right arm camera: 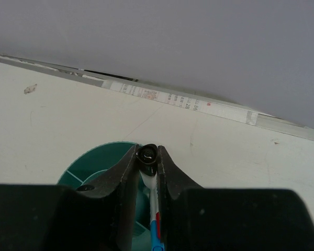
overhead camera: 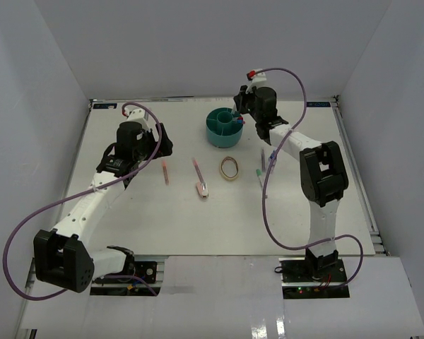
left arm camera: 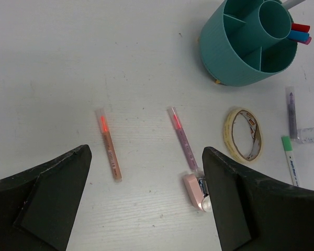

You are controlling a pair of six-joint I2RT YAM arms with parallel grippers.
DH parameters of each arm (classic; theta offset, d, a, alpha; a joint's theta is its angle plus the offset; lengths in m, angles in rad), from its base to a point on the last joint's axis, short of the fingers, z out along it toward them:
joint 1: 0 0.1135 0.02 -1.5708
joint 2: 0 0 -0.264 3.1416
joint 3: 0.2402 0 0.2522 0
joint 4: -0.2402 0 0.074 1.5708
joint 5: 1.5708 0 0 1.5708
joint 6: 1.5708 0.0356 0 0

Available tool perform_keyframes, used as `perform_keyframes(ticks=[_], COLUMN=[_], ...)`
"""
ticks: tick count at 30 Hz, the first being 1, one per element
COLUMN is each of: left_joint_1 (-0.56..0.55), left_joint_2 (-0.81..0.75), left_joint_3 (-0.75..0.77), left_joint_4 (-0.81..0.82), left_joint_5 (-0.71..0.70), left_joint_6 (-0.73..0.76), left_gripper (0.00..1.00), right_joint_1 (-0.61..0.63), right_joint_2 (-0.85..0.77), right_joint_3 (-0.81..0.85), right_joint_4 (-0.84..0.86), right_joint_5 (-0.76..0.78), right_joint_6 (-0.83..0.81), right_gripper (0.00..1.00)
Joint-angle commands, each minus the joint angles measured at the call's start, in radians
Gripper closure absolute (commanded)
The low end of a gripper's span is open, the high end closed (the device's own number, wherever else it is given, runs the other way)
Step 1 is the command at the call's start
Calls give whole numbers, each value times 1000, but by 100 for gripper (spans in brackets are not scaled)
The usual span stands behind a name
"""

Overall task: Sort the stationery into containers
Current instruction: Place the pen in the storage box.

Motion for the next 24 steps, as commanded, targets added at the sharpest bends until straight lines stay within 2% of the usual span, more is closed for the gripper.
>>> perform_keyframes(ticks=[1,5,6,8,9,12,17,21,24], left_joint_1=[-1,-1,-1,-1,-1,-1,-1,-1,-1], left_joint_2=[-8,2,2,2,2,-1,-14,-29,-38], left_joint_3=[-9,-9,-7,-9,-9,-9,-7,-9,-9], left_joint_4=[10,12,12,10,12,10,12,12,12], left_joint_5=[7,13,15,15,15,15,29,35,36], left_joint_6=[11,11,9,9,9,8,1,-3,-6], left_gripper=[2,2,2,2,2,2,2,2,2], right_joint_1=[-5,-5,-3,-5,-5,-5,-5,-3,-2], right_joint_2=[27,31,27,16,5,-80,-221,-364,-433], right_joint_3=[50,33,27,10,1,-36,-56,-89,-122], right_joint_4=[69,71,71,68,65,40,-153,-428,-559], right_joint_5=[24,8,8,7,7,21,28,34,31], right_joint_6=[-14,-10,-11,-13,-17,-28,-52,-43,-33], right_gripper=[89,76,67,56,47,37,32,31,30])
